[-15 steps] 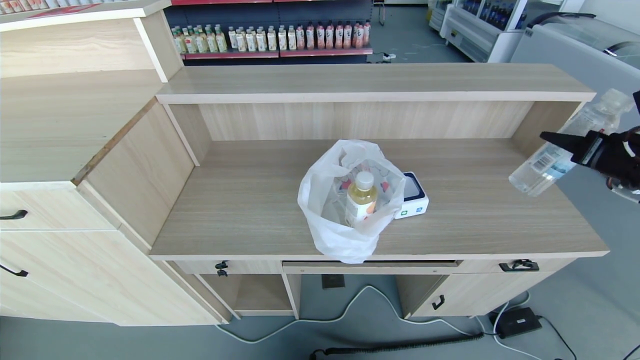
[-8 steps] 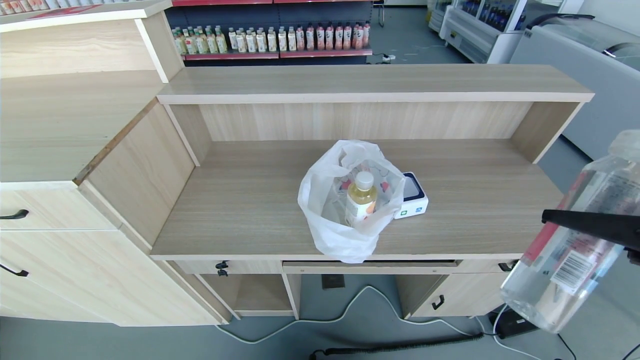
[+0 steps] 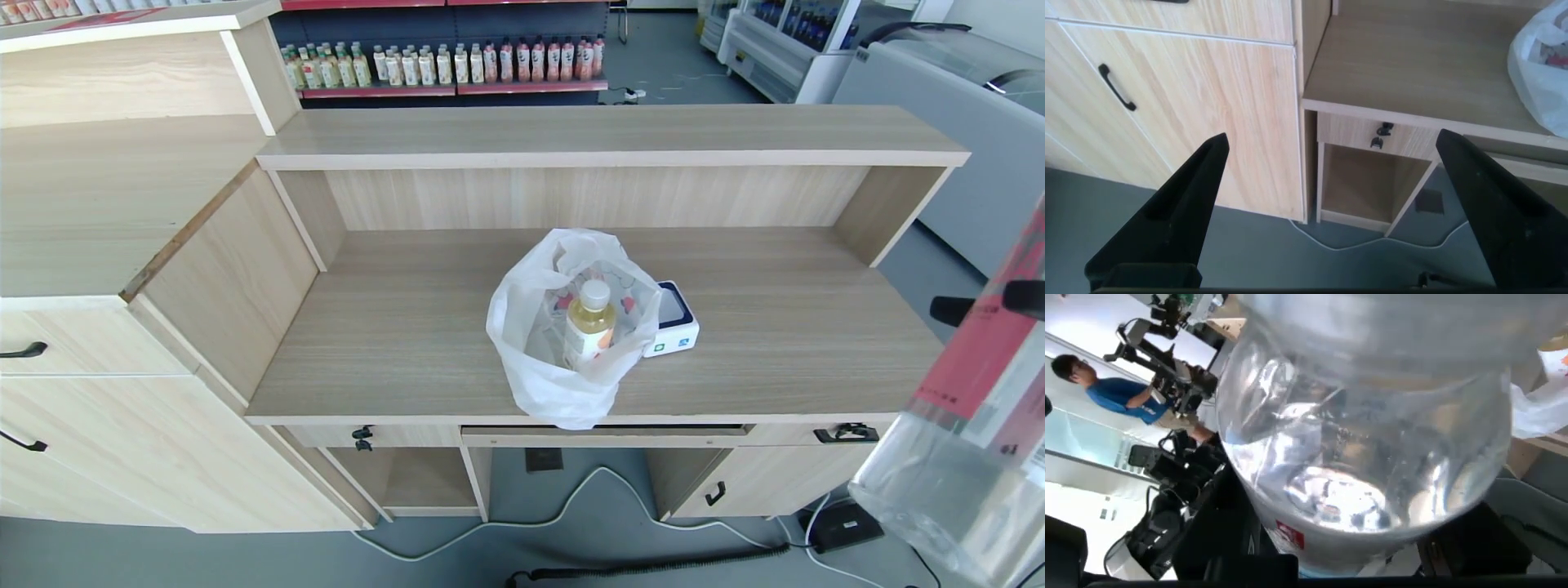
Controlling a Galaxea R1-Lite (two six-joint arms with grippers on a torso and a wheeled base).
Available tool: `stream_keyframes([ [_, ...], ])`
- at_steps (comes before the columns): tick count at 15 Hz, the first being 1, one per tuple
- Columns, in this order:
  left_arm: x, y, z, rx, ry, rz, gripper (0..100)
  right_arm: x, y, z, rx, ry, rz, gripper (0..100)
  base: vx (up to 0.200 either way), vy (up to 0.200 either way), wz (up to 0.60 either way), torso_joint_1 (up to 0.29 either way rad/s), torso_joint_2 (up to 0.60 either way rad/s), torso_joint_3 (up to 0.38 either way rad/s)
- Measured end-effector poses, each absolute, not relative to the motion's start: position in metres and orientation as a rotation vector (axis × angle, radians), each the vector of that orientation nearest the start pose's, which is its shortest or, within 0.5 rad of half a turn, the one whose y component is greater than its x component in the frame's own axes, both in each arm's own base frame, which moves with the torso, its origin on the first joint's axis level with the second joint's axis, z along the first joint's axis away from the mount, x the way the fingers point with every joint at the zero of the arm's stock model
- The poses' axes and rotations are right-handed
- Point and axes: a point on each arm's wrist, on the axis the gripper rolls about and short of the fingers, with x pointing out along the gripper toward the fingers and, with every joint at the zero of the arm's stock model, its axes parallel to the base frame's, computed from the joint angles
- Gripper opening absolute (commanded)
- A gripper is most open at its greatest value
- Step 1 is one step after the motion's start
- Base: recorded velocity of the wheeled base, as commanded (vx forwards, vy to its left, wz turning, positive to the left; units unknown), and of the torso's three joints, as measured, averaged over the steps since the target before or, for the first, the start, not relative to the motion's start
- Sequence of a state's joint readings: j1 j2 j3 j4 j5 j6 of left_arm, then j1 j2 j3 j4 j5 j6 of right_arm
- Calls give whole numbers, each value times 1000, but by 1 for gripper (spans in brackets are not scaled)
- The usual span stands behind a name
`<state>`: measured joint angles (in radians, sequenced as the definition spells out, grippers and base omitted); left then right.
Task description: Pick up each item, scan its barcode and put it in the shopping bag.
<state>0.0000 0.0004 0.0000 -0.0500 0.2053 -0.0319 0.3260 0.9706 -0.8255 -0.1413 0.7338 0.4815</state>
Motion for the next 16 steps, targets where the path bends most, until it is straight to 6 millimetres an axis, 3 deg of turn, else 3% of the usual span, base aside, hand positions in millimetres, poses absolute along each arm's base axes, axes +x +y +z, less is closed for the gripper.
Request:
stream_keyframes([
  [6, -23, 5, 81, -37, -53, 204, 100, 93, 63, 316, 427, 299, 1170, 0, 0, 0, 0, 0, 0, 0],
  [10, -23, 5, 81, -37, -53, 204, 100, 93, 76, 331, 403, 272, 1142, 0, 0, 0, 0, 0, 0, 0],
  [16, -23, 5, 81, -37, -53, 204, 100, 103, 81, 312, 272, 278, 1044, 0, 0, 0, 0, 0, 0, 0],
])
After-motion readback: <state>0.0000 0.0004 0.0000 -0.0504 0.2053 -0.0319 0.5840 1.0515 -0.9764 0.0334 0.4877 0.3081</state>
